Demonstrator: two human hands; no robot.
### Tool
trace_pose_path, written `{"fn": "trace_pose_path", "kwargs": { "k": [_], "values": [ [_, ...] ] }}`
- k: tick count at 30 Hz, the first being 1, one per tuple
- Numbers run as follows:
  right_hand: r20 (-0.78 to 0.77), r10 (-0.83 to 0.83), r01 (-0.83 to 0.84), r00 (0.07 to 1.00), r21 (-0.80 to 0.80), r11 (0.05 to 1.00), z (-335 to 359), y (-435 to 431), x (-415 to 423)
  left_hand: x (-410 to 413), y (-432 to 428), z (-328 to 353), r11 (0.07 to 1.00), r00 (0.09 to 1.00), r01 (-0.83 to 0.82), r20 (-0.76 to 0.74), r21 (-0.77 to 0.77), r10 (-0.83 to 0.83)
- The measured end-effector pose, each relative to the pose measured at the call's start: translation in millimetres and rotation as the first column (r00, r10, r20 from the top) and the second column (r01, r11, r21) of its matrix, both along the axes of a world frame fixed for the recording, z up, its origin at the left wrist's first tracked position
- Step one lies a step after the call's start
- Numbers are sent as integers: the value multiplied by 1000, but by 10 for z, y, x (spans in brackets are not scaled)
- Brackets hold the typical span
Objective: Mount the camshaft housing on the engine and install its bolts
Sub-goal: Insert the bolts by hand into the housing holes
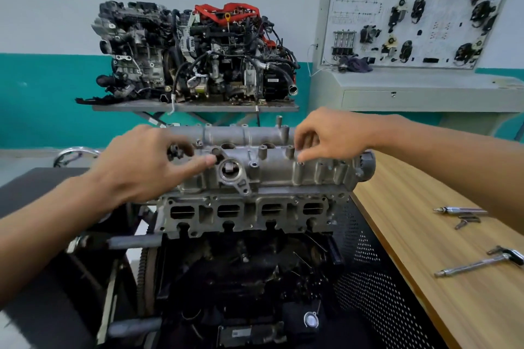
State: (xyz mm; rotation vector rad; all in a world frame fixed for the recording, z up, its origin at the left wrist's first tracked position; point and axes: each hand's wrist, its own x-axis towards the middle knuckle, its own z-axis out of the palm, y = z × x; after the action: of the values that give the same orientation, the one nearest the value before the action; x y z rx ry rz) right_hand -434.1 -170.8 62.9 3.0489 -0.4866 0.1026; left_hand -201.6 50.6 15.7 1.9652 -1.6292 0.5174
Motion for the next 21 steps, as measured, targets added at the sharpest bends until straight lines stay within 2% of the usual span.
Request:
{"fn": "trace_pose_path", "kwargs": {
  "k": [6, 11, 16, 21],
  "values": [
    [-106, -28, 15, 994, -121, 992, -72, -18, 66, 63, -145, -315, 993, 962, 55, 272, -107, -24],
    [-83, -90, 63, 992, -286, 956, -100, -26, 84, 251, -234, -374, 959, 939, 152, 338, -241, -64],
    [-236, -68, 38, 969, -130, 991, -7, -83, 106, 391, -326, -416, 926, 921, 244, 368, -287, -128],
    [-112, -95, 72, 989, -194, 978, -148, -78, 128, 458, -375, -441, 893, 900, 305, 406, -331, -157]
  ]
}}
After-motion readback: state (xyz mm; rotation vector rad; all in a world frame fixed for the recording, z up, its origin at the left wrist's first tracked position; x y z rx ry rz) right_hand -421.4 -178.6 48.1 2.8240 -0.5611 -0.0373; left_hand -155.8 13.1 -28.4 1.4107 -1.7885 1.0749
